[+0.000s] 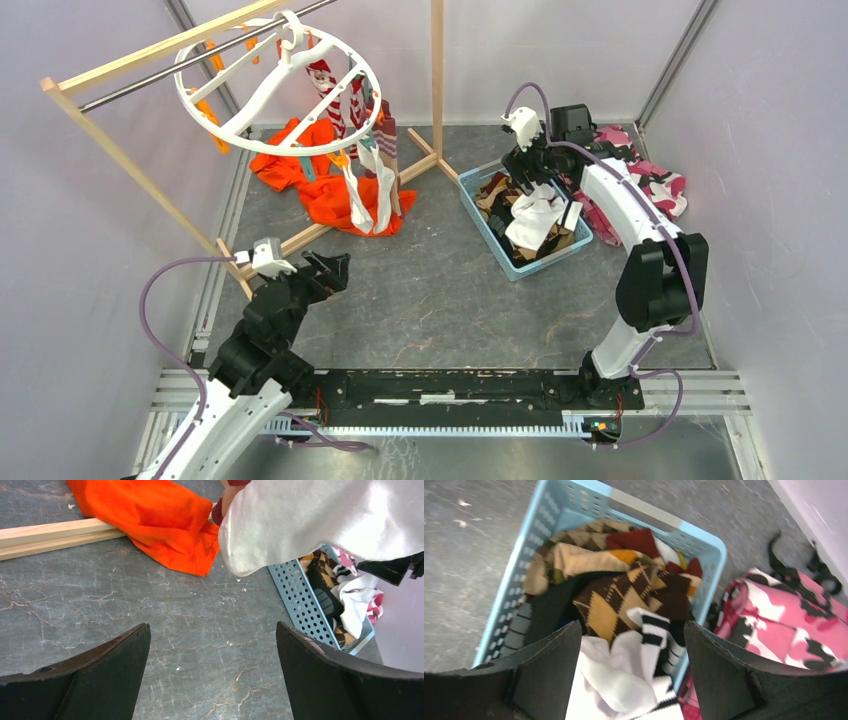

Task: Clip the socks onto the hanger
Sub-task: Pick up the sock from the bin.

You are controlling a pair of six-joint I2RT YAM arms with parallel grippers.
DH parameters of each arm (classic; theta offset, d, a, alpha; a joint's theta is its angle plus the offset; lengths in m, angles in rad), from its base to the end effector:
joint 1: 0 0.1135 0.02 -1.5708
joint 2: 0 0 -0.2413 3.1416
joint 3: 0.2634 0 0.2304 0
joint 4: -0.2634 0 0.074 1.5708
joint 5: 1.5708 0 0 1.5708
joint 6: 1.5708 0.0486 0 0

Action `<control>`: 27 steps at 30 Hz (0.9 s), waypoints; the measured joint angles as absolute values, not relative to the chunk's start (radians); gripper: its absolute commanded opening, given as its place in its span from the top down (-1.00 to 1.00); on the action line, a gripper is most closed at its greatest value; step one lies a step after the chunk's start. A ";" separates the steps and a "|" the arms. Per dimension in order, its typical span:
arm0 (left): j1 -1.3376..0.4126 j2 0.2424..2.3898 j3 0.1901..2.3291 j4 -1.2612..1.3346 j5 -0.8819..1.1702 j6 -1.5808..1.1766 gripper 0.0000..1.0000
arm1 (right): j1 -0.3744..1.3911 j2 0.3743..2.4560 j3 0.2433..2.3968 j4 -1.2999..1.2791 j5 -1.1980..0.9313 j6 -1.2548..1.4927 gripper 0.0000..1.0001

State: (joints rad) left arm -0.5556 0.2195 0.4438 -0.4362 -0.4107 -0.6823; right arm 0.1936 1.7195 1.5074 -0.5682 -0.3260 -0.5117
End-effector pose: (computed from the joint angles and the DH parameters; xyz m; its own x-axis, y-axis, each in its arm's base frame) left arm 0.0985 -0.0383 0.2491 -0.2345 -0.5349 -0.8117 0.0053 0.8343 -0.5513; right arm 0.3612 0.0867 0.2795 -0.4033 -0.5518 -0.7300 -0.6917 0.7061 -0.1516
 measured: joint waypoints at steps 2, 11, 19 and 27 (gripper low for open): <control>-0.556 0.245 0.444 -0.432 -0.407 -0.682 -1.00 | 0.194 1.711 1.498 -0.565 -0.263 -0.511 -0.62; -0.556 0.266 0.444 -0.397 -0.384 -0.682 -1.00 | 0.191 1.648 1.430 -0.582 -0.167 -0.506 -0.21; -0.556 0.268 0.444 -0.394 -0.377 -0.682 -1.00 | 0.188 1.625 1.367 -0.622 -0.194 -0.494 0.82; -0.556 0.260 0.444 -0.383 -0.300 -0.657 -1.00 | 0.169 1.552 1.373 -0.621 -0.299 -0.496 1.00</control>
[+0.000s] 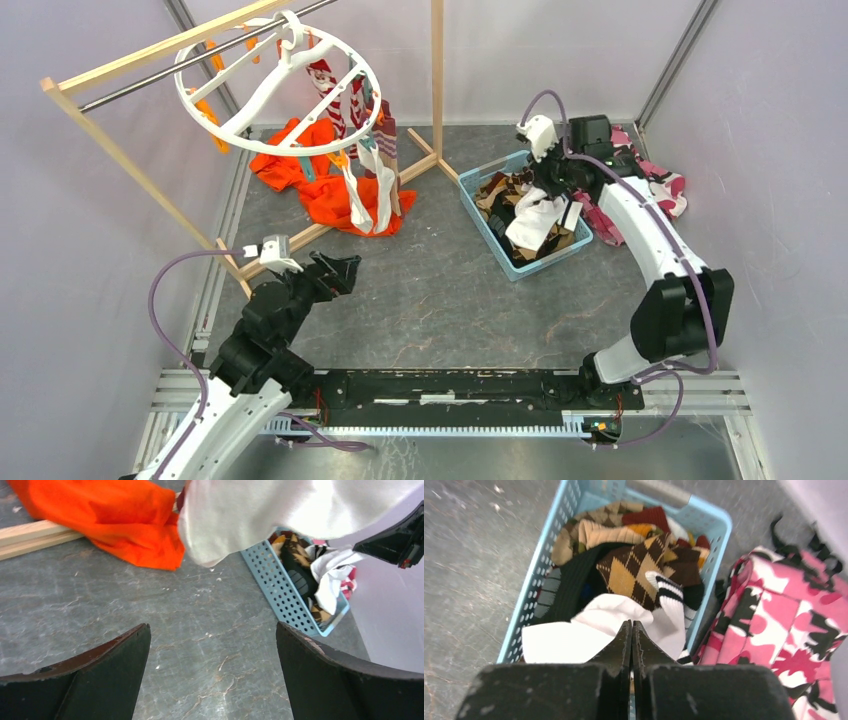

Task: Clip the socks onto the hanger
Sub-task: Pick up the sock from the bin.

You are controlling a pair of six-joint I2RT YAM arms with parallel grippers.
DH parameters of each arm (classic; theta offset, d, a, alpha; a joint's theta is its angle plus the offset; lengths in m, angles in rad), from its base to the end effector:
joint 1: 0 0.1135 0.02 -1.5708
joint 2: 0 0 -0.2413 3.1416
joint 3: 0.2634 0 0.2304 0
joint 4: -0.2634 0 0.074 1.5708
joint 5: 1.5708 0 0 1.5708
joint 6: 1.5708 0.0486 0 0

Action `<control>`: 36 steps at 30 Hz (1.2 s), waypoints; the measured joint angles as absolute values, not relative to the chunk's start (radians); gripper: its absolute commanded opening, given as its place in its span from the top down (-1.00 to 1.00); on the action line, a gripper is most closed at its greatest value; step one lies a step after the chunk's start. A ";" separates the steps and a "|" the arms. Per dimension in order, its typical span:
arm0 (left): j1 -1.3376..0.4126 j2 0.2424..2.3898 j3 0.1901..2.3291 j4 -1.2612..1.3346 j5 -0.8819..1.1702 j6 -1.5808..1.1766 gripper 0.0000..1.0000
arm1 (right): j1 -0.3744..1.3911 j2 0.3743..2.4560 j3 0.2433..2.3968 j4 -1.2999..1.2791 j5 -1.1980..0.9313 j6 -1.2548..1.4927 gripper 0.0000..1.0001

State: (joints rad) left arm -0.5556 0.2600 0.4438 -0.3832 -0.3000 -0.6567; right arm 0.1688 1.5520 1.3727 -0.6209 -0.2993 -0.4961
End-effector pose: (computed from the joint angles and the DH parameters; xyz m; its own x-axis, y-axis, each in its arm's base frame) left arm 0.1032 -0.0472 0.2513 -0.2907 -0.5060 -0.8121 0.1015 0.8276 -0.5520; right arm 0.3219 0.0694 0.2877 -0.4493 -0.5379 -0.7133 -0.6559 0.7407 -0.1455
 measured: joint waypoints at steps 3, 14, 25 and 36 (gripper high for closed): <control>-0.556 0.238 0.444 -0.348 -0.244 -0.635 -1.00 | 0.145 1.505 1.412 -0.619 -0.377 -0.503 1.00; -0.556 0.315 0.442 -0.012 0.094 -0.606 -0.98 | 0.100 1.412 1.579 -0.596 -0.797 -0.566 1.00; -0.556 0.563 0.480 0.221 0.365 -0.613 -0.95 | 0.294 1.363 1.460 -0.492 -1.119 -0.480 1.00; -0.565 0.658 0.505 0.210 0.395 -0.672 -0.99 | 0.487 1.375 1.434 -0.493 -1.177 -0.477 1.00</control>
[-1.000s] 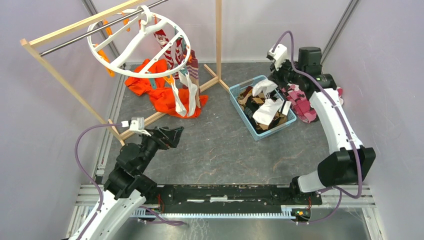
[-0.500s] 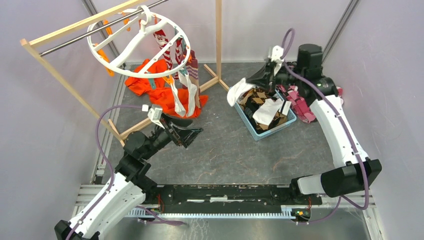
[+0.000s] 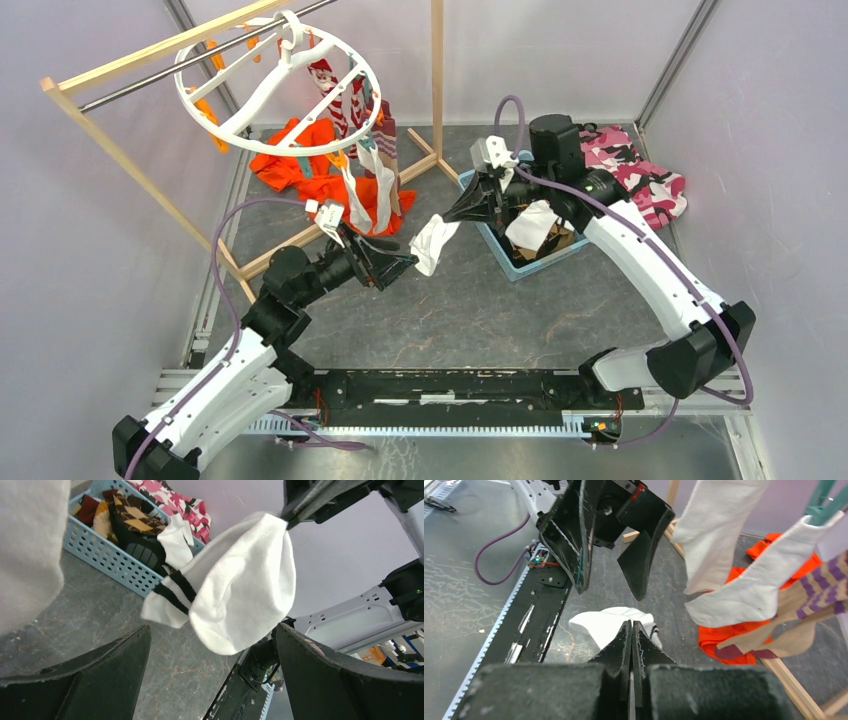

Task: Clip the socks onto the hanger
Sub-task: Pick up the sock from the bin, then adjust the sock.

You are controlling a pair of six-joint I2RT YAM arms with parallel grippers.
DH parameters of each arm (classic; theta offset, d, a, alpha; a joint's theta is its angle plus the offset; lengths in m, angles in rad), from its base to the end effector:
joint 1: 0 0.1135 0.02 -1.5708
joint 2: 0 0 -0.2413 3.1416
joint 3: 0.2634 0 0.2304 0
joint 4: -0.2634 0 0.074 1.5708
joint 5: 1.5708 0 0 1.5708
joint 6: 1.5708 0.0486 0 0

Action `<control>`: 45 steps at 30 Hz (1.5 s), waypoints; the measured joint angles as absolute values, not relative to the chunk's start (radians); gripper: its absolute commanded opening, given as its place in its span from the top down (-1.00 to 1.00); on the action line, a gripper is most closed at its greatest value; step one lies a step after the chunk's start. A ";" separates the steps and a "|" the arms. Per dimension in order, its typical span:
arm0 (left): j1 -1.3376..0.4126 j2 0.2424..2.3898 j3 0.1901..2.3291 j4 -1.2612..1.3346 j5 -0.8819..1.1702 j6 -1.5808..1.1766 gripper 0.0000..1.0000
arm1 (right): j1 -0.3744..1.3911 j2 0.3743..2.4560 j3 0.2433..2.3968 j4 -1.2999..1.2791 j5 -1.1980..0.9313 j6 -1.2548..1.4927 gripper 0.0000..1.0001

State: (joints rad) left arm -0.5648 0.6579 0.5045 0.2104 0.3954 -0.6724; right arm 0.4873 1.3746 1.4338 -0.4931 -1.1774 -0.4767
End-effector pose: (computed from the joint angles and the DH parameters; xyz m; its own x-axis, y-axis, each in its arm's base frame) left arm 0.1393 -0.1104 0.2931 -0.4723 -0.3812 -0.7947 0.6705 0.4298 -0.6047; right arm 0.2224 0.1687 0.3843 0.0921 -0.1503 -0.9843 -0.9879 -0.1380 -0.0713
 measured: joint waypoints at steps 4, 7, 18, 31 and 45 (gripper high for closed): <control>-0.569 0.663 0.465 0.235 0.401 -0.722 -0.84 | 0.527 1.393 1.436 -0.492 -1.180 -0.476 1.00; -0.570 0.676 0.443 0.252 0.406 -0.747 -0.58 | 0.546 1.409 1.448 -0.490 -1.182 -0.476 1.00; -0.570 0.695 0.413 0.333 0.449 -0.801 0.95 | 0.556 1.422 1.476 -0.485 -1.180 -0.476 1.00; -0.570 0.573 0.535 0.130 0.419 -0.866 0.96 | 0.554 1.411 1.408 -0.579 -0.965 -0.609 0.00; -0.572 0.794 0.773 -0.013 0.456 -0.984 0.96 | 0.628 1.343 1.315 -0.792 -1.077 -0.991 -0.84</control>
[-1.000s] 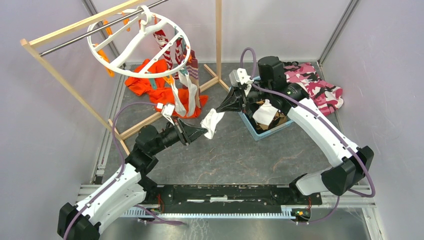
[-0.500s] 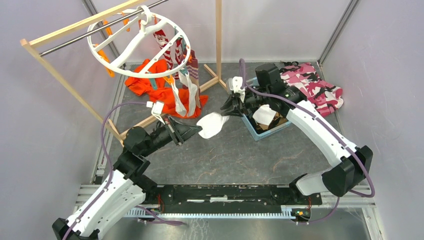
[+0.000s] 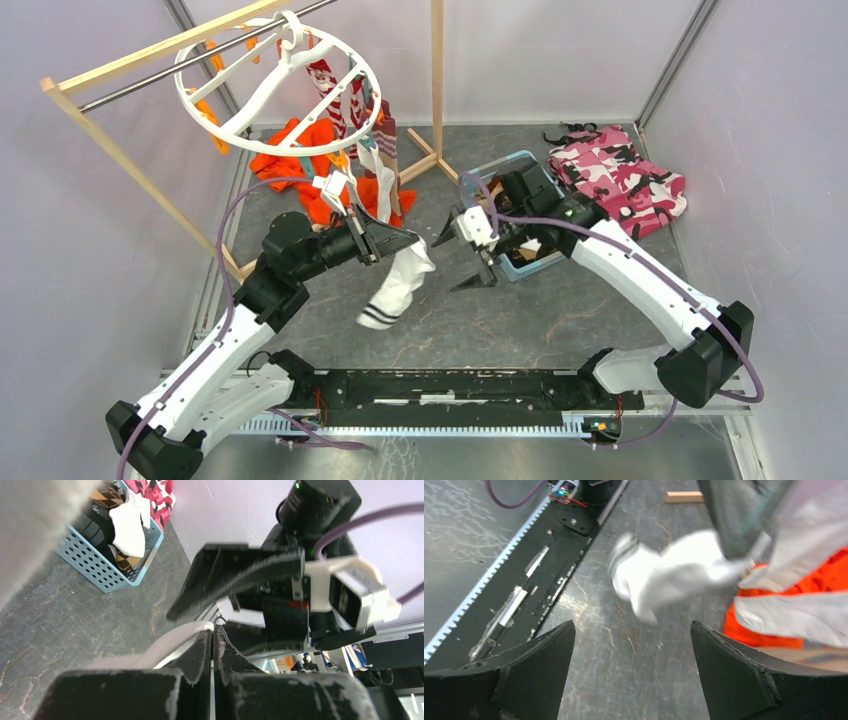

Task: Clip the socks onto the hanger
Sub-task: Adjust the sock.

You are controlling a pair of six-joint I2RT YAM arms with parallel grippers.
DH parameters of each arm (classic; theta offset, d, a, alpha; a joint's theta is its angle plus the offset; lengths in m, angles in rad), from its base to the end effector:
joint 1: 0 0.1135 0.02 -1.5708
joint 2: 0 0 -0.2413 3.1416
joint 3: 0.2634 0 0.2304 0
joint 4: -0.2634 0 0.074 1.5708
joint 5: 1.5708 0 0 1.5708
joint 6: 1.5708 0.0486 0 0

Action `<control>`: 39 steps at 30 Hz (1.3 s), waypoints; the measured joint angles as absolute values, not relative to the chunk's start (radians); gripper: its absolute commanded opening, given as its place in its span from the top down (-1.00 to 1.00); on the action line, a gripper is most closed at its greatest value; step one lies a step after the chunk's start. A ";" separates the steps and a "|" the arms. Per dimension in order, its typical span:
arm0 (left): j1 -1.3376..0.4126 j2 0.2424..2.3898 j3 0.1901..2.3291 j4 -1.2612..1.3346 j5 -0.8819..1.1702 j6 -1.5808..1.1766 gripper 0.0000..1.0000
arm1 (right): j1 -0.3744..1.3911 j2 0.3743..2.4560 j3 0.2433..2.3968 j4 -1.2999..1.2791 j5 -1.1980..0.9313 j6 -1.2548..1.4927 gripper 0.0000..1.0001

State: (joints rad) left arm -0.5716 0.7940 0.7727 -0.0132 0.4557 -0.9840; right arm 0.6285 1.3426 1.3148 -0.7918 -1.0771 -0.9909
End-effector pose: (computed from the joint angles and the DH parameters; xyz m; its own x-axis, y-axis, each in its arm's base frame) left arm 0.1500 -0.1219 0.3368 -0.7286 -0.4204 -0.5407 0.4496 0.3019 -0.8406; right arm 0.1817 0.1849 0.3314 0.3158 -0.2605 -0.9124 -0.9136 -0.3430 -0.2183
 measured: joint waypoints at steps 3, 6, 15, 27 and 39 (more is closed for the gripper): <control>-0.572 0.817 0.781 0.000 0.455 -1.013 0.96 | 0.690 1.327 1.257 -0.675 -1.052 -0.859 -0.81; -0.572 0.826 0.781 0.025 0.455 -1.043 0.96 | 0.717 1.319 1.186 -0.499 -0.987 -0.640 -0.65; -0.572 0.832 0.779 0.106 0.446 -1.077 0.96 | 0.725 1.319 1.123 -0.208 -0.844 -0.274 0.78; -0.574 0.576 0.578 0.126 0.281 -1.060 -0.76 | 0.611 1.320 1.184 -0.200 -0.904 -0.176 1.00; -0.574 0.229 0.016 0.472 0.189 -0.913 -1.00 | 0.564 1.303 1.327 -0.214 -0.972 -0.143 1.00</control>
State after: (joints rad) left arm -0.5739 0.2287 0.0162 0.4721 0.1886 -0.9127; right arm 0.5644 1.3025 1.3266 -0.2142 -0.9722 -0.1429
